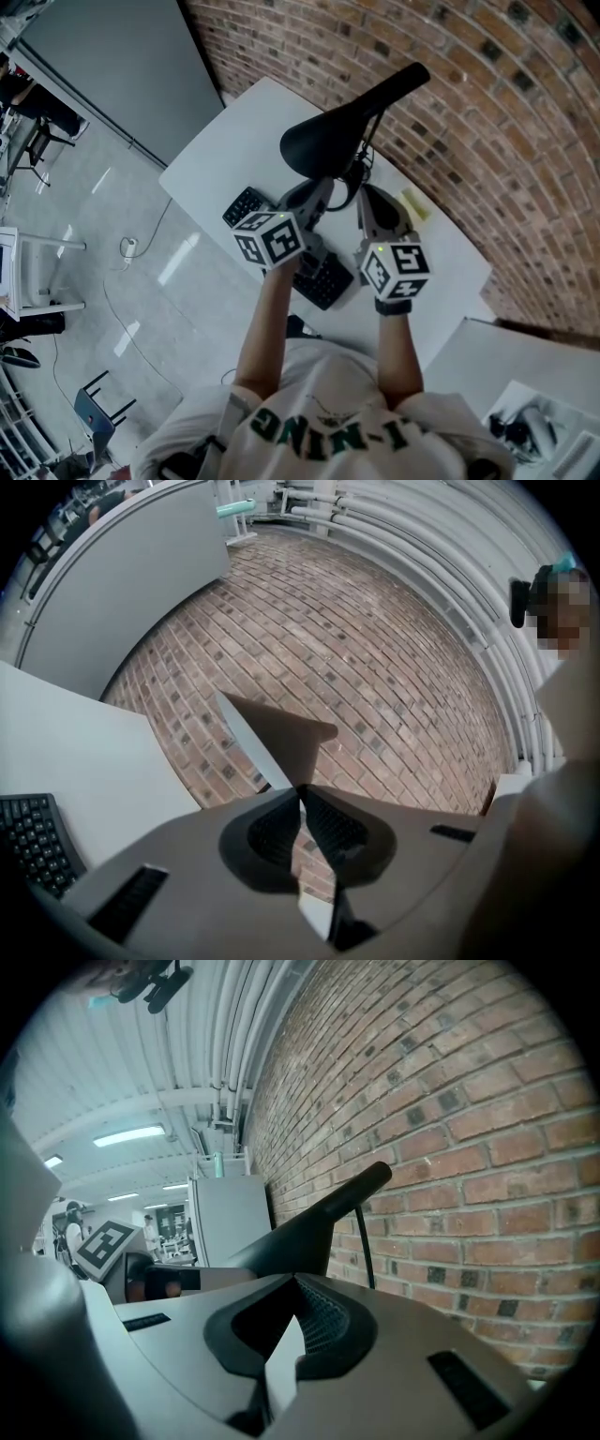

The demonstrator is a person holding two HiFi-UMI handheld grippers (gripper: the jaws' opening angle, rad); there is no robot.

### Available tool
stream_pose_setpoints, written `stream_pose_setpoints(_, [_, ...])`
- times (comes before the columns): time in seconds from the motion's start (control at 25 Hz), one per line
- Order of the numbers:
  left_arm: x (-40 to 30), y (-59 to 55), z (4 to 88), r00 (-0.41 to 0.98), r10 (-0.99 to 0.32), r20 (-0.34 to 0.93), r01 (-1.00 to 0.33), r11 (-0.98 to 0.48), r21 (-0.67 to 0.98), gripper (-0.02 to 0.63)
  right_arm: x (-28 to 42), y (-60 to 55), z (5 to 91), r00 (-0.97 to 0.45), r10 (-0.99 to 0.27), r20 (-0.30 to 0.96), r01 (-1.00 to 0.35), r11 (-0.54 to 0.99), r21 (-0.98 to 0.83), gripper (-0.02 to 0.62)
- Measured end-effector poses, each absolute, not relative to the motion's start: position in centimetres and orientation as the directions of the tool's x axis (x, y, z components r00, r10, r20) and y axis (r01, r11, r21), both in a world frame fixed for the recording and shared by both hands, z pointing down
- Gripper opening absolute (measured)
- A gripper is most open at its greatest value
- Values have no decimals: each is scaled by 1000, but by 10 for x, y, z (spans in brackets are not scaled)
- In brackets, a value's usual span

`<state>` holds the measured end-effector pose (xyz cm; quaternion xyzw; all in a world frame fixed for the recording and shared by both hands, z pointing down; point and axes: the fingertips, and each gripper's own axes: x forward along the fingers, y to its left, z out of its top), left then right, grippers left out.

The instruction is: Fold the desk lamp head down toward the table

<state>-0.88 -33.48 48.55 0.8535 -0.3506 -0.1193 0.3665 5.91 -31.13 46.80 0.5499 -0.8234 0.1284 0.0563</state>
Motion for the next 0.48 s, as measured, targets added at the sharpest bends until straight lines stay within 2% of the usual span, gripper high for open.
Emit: stream_pose_setpoints(0.48, [-2,-338,502,739,-671,62,-490,-472,733,21,64,-318,480,-381,-891,247,-922,348,-168,-2])
